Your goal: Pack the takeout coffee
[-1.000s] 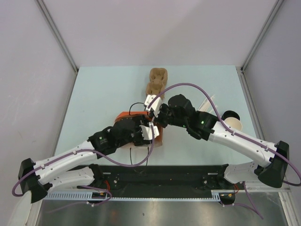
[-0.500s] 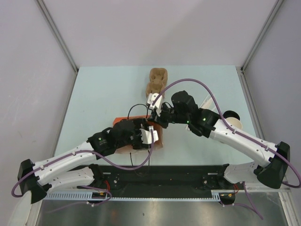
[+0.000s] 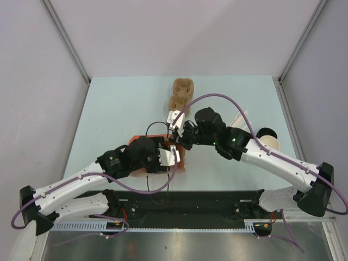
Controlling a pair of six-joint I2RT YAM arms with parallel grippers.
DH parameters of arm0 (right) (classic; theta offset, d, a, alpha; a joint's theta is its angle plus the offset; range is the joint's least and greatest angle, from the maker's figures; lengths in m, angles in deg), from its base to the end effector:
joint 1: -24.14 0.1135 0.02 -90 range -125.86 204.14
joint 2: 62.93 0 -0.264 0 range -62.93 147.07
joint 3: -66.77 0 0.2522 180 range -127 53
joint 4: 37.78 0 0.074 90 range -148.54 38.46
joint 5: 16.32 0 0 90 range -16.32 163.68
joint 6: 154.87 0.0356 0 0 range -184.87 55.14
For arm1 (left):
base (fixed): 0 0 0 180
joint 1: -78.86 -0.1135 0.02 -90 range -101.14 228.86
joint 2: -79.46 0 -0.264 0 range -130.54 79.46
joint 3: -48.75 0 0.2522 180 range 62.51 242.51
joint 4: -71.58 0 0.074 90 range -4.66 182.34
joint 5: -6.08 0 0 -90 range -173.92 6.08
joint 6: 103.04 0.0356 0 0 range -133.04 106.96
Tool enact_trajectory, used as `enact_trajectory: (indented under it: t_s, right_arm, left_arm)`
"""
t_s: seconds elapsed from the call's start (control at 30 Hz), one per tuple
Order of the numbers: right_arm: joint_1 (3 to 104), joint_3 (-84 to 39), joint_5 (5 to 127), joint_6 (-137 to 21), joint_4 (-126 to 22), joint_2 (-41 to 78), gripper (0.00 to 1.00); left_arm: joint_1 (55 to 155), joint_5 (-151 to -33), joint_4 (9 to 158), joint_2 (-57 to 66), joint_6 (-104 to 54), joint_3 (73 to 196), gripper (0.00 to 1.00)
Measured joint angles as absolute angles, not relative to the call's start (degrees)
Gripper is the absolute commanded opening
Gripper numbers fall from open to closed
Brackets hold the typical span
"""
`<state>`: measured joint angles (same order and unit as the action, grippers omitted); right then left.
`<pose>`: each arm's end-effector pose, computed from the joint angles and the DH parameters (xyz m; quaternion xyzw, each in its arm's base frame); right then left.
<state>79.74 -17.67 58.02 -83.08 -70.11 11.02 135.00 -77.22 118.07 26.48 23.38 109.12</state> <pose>0.1590 0.2493 0.3728 -0.5538 0.6103 0.2848 0.4897 0.1127 -0.1605 0.2878 0.6341 0.6411 -0.0215 0.4317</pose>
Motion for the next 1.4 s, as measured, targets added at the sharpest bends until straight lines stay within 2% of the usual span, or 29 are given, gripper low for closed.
enact_trajectory:
  t_s: [0.37, 0.7, 1.07, 1.4]
  right_arm:
    - [82.16, -18.17, 61.02, -84.44, -70.5, 11.63, 0.0]
    - [81.13, -19.48, 58.44, -84.35, -71.23, 12.81, 0.0]
    - [79.52, -21.74, 55.05, -83.96, -72.71, 14.76, 0.0]
    - [79.91, -22.68, 53.61, -84.0, -73.94, 15.5, 0.0]
  left_arm:
    - [134.98, -72.61, 123.16, 30.18, 27.8, 108.47, 0.02]
    - [131.81, -73.81, 125.89, 30.75, 32.54, 107.88, 0.07]
    - [126.87, -76.63, 126.16, 29.83, 37.46, 107.09, 0.04]
    - [122.87, -79.3, 121.76, 30.73, 40.06, 100.86, 0.02]
